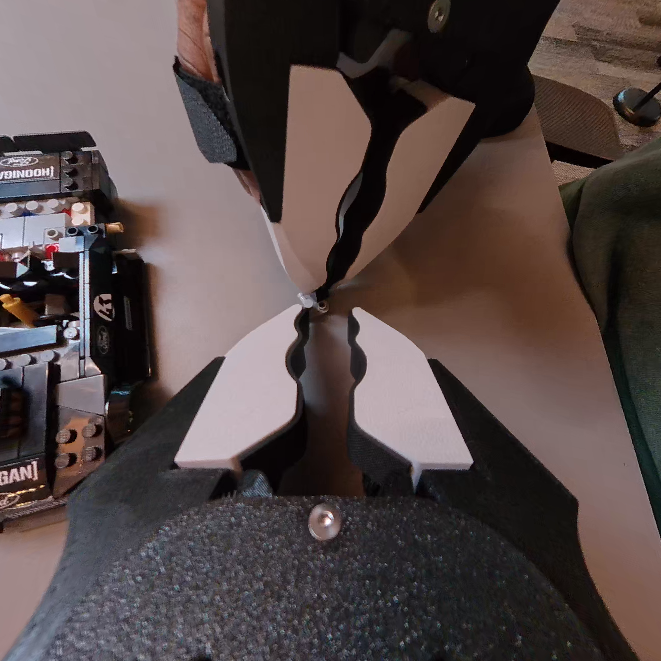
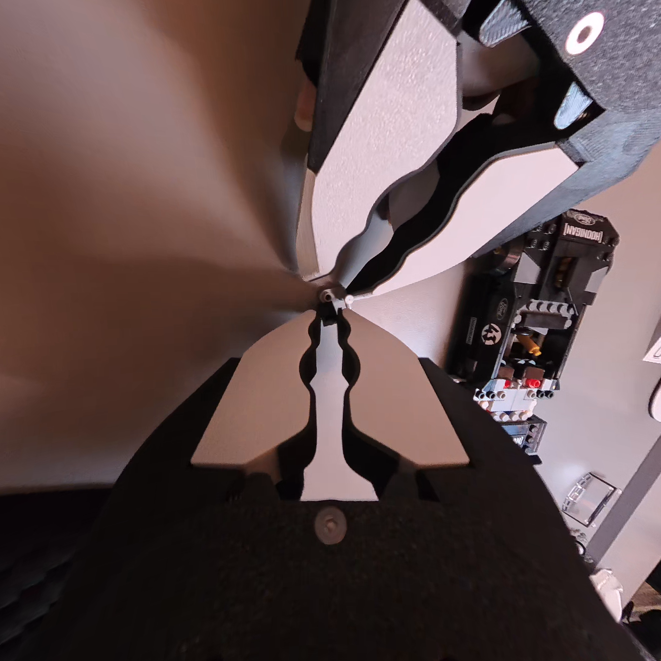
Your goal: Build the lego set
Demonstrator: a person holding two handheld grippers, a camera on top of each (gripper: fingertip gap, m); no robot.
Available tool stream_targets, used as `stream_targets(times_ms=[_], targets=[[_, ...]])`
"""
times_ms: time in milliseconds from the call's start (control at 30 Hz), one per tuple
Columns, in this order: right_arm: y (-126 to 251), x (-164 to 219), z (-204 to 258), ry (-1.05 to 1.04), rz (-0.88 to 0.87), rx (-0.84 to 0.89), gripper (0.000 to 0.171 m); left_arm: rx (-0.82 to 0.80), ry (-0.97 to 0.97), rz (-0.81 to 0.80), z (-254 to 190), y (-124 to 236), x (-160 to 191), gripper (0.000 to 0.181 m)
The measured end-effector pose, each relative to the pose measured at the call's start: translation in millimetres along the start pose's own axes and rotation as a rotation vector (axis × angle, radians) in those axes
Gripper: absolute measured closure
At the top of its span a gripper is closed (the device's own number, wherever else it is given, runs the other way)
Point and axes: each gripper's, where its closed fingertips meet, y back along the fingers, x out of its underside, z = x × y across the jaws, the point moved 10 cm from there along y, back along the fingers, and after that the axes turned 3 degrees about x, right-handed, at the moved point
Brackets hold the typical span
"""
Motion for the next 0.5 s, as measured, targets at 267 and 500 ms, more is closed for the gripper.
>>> stream_targets(times_ms=[267, 500], targets=[[3.3, 1.9, 3.4, -0.067, -0.048, 0.036, 0.162, 0.017, 0.013, 0.005, -0.1, 2.4, 0.6, 0.165], [6.0, 2.5, 7.3, -0.060, -0.075, 0.062, 0.162, -0.009, 0.016, 0.002, 3.9, 4.4, 1.7, 0.167]])
